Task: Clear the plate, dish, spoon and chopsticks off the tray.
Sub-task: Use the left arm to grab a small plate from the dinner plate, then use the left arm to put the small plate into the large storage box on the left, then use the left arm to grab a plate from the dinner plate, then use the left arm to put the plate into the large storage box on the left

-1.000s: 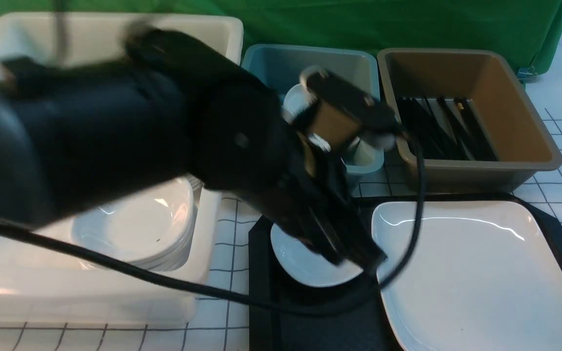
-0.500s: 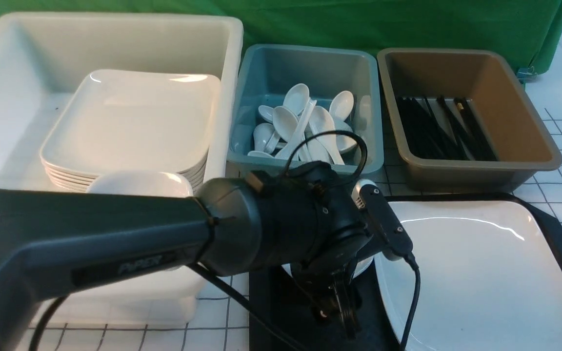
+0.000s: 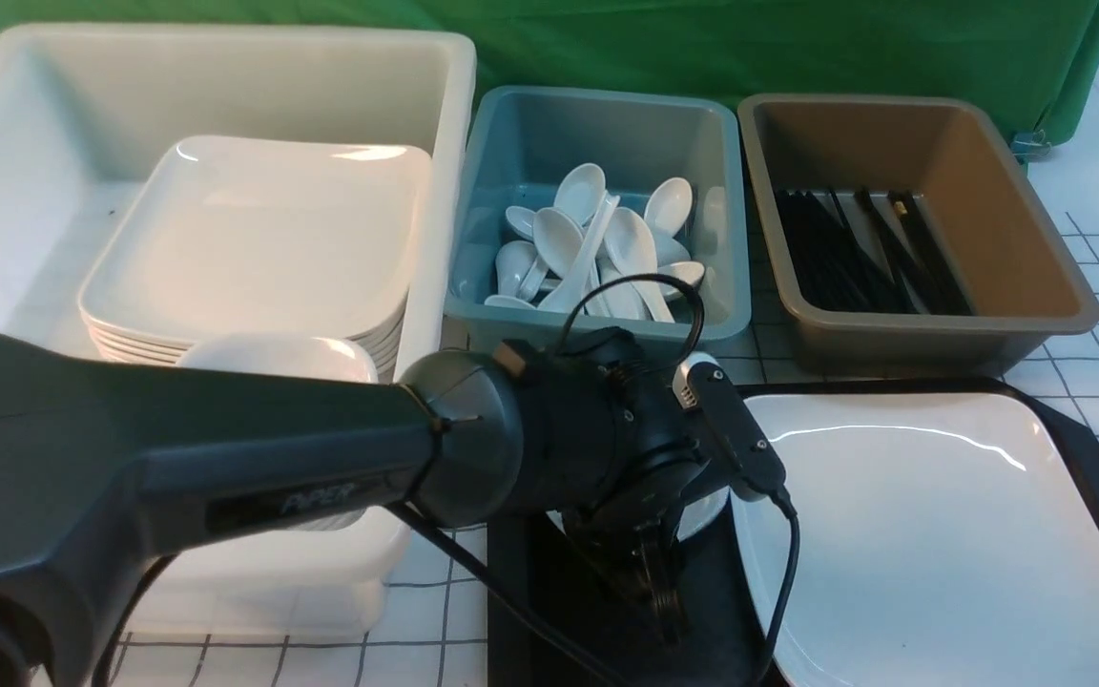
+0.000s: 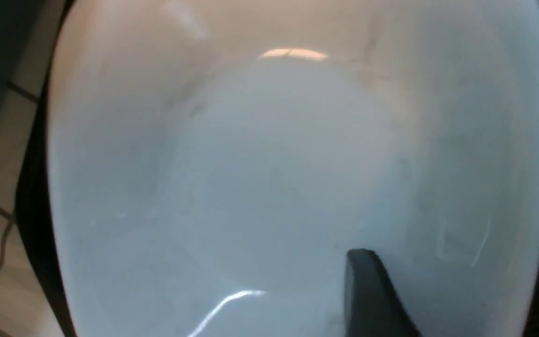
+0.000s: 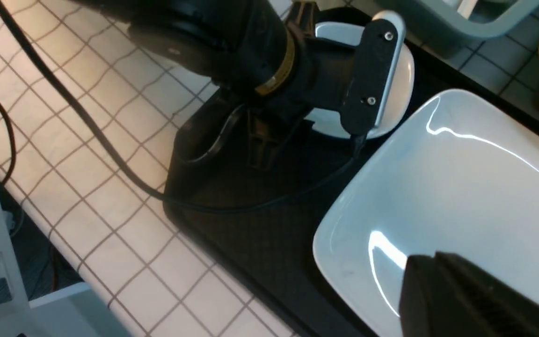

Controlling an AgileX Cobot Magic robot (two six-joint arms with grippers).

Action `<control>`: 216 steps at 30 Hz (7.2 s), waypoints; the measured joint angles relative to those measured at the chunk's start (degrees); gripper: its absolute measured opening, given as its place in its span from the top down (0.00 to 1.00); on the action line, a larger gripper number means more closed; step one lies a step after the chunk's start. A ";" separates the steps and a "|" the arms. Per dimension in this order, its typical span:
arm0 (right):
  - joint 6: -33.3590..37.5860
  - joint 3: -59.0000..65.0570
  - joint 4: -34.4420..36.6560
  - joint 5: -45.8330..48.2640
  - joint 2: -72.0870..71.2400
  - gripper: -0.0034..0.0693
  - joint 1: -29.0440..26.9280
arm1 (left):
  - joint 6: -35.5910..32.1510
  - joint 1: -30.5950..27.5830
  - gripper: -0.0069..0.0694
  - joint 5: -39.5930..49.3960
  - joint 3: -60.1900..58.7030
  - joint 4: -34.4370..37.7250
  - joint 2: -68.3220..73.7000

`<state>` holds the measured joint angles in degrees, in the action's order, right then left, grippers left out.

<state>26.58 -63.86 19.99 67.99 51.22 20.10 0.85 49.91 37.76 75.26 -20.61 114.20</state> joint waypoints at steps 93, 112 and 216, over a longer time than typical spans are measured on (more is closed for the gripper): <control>-20.80 -2.89 -35.47 1.87 4.99 0.96 13.97 | 3.82 -6.80 0.85 18.65 22.37 34.87 -5.88; -25.44 0.33 -36.27 0.10 4.74 0.96 13.97 | 5.30 -6.97 0.22 7.68 32.98 26.42 15.02; -5.28 -30.47 -4.11 -11.90 29.19 0.95 20.26 | -12.04 -71.70 0.87 -11.16 2.43 63.81 -26.62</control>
<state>21.30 -94.32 15.87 56.08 80.41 40.36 -11.18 -21.78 26.60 77.69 43.20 87.57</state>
